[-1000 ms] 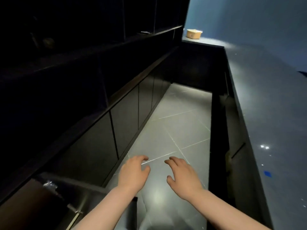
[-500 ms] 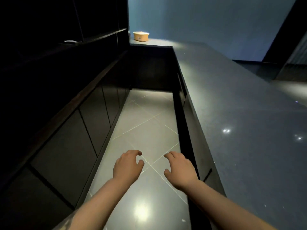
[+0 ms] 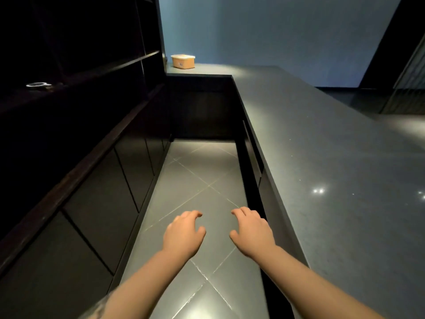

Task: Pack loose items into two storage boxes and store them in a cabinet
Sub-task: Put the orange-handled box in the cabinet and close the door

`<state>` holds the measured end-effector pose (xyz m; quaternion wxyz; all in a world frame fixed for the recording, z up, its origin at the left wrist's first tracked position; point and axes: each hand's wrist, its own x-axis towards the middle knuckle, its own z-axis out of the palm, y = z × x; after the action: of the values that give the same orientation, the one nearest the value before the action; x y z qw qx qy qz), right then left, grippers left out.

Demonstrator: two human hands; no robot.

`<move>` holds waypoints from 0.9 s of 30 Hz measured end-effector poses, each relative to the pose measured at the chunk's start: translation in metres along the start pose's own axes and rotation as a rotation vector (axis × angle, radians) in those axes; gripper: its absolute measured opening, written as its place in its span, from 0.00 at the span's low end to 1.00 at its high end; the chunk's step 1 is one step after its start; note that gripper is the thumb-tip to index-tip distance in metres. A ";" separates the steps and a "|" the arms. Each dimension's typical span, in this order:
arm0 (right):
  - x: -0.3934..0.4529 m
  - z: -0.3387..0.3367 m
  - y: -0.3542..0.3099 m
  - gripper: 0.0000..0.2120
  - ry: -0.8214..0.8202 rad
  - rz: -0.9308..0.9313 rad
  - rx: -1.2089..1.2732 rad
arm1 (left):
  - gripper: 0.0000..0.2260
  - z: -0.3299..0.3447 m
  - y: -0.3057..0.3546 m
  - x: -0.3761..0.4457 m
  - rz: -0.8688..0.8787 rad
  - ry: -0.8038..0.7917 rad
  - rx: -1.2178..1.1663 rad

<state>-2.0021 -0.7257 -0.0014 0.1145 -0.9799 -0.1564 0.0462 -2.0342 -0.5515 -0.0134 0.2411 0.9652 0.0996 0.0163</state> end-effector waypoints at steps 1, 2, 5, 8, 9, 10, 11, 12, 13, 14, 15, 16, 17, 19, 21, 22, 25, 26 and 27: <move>0.021 -0.002 0.003 0.25 -0.011 0.003 0.011 | 0.19 -0.001 -0.001 0.020 -0.016 -0.001 -0.002; 0.041 -0.003 0.006 0.25 -0.016 0.009 0.028 | 0.19 -0.003 -0.001 0.041 -0.030 0.003 -0.006; 0.104 -0.012 0.013 0.25 -0.003 0.002 0.030 | 0.20 -0.010 0.002 0.108 -0.044 0.009 0.013; 0.166 -0.021 0.015 0.26 -0.004 0.019 0.036 | 0.20 -0.017 0.008 0.172 -0.033 0.010 0.003; 0.186 -0.022 0.014 0.26 -0.012 0.029 0.038 | 0.20 -0.019 0.006 0.193 -0.032 0.008 -0.002; 0.206 -0.022 0.011 0.26 -0.025 0.035 0.036 | 0.19 -0.022 0.002 0.213 -0.033 0.004 -0.007; 0.228 -0.021 0.008 0.26 -0.039 0.036 0.029 | 0.19 -0.024 -0.004 0.234 -0.033 -0.003 -0.007; 0.250 -0.020 0.005 0.26 -0.052 0.031 0.020 | 0.19 -0.026 -0.011 0.255 -0.035 -0.012 -0.002; 0.275 -0.020 0.001 0.26 -0.058 0.021 0.009 | 0.19 -0.029 -0.019 0.279 -0.036 -0.020 0.005; 0.302 -0.020 -0.004 0.27 -0.055 0.013 0.001 | 0.19 -0.032 -0.029 0.304 -0.037 -0.025 0.007; 0.329 -0.021 -0.009 0.28 -0.047 0.012 -0.004 | 0.19 -0.036 -0.039 0.329 -0.035 -0.026 0.002; 0.356 -0.024 -0.014 0.28 -0.033 0.019 -0.001 | 0.19 -0.042 -0.049 0.355 -0.027 -0.021 -0.005; 0.384 -0.028 -0.020 0.28 -0.019 0.033 0.010 | 0.19 -0.049 -0.059 0.383 -0.014 -0.013 -0.009; 0.433 -0.038 -0.030 0.29 -0.003 0.061 0.033 | 0.19 -0.068 -0.077 0.432 -0.004 0.006 -0.005; 0.479 -0.047 -0.036 0.29 0.019 0.072 0.028 | 0.19 -0.088 -0.090 0.480 0.012 0.026 0.018; 0.501 -0.052 -0.039 0.28 0.032 0.080 0.024 | 0.19 -0.097 -0.095 0.505 0.021 0.033 0.031; 0.561 -0.064 -0.045 0.28 0.047 0.110 0.032 | 0.20 -0.115 -0.101 0.574 0.036 0.034 0.023; 0.581 -0.066 -0.044 0.28 0.052 0.117 0.032 | 0.20 -0.117 -0.100 0.596 0.051 0.032 0.017; 0.601 -0.068 -0.043 0.28 0.054 0.122 0.031 | 0.20 -0.118 -0.097 0.619 0.066 0.028 0.013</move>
<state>-1.4371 -0.5100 0.0418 0.1309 -0.9867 -0.0923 0.0293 -1.4550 -0.2896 0.0348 0.2327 0.9692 0.0714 0.0372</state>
